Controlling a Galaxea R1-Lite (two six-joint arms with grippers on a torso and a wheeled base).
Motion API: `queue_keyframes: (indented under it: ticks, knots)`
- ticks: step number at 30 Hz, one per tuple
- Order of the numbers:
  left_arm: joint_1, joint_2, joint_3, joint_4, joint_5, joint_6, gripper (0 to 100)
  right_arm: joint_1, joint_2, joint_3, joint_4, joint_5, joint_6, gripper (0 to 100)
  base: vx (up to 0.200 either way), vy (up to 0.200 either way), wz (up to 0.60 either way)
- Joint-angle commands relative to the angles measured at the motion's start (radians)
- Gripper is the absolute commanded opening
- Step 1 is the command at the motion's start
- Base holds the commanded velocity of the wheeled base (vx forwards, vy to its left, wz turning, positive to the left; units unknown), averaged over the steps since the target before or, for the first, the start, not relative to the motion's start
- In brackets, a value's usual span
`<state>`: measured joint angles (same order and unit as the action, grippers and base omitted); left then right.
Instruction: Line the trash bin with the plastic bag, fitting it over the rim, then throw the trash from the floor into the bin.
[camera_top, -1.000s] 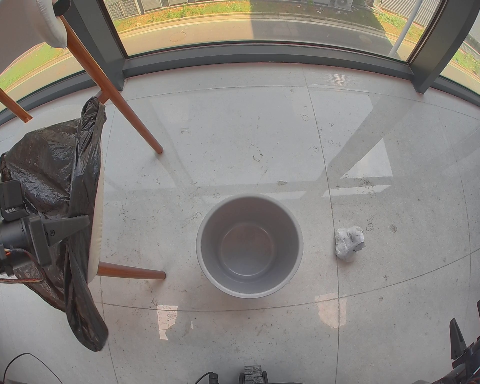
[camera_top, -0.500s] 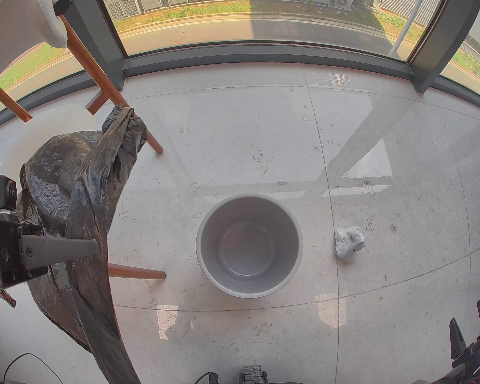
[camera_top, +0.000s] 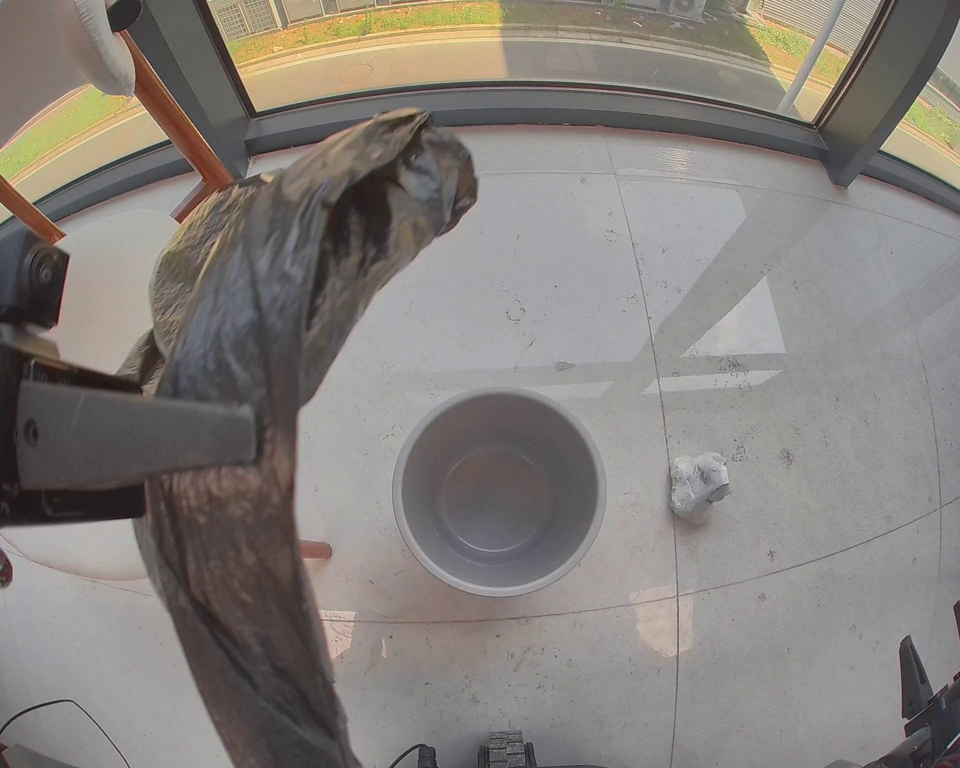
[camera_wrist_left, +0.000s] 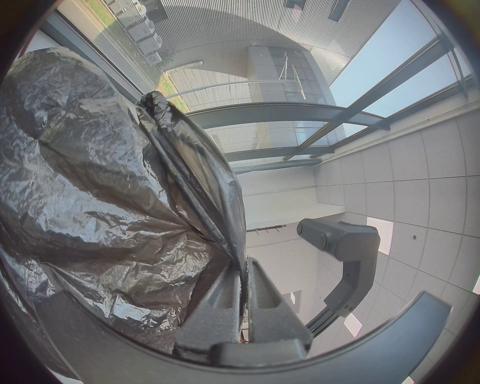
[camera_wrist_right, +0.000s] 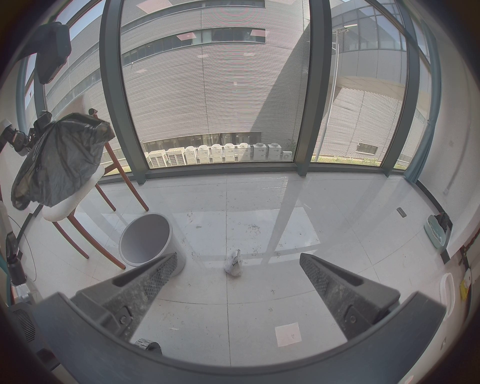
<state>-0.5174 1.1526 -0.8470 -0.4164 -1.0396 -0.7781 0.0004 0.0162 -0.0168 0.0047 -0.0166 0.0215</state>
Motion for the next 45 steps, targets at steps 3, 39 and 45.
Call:
queue_keyframes:
  ticks: [3,39,45]
  knots:
    - [-0.05,0.197,-0.046,-0.183,-0.005,-0.104,0,0.0,-0.012,0.017,0.0,0.0,0.003,100,0.0,0.0,0.0]
    - [-0.25,0.446,0.031,-0.285,-0.004,-0.119,0,0.001,-0.015,0.017,0.0,-0.003,0.011,100,0.0,0.0,0.0]
    - [-0.283,0.5,0.026,-0.286,-0.005,-0.118,0,0.001,-0.015,0.017,0.0,-0.005,0.012,100,0.0,0.0,0.0]
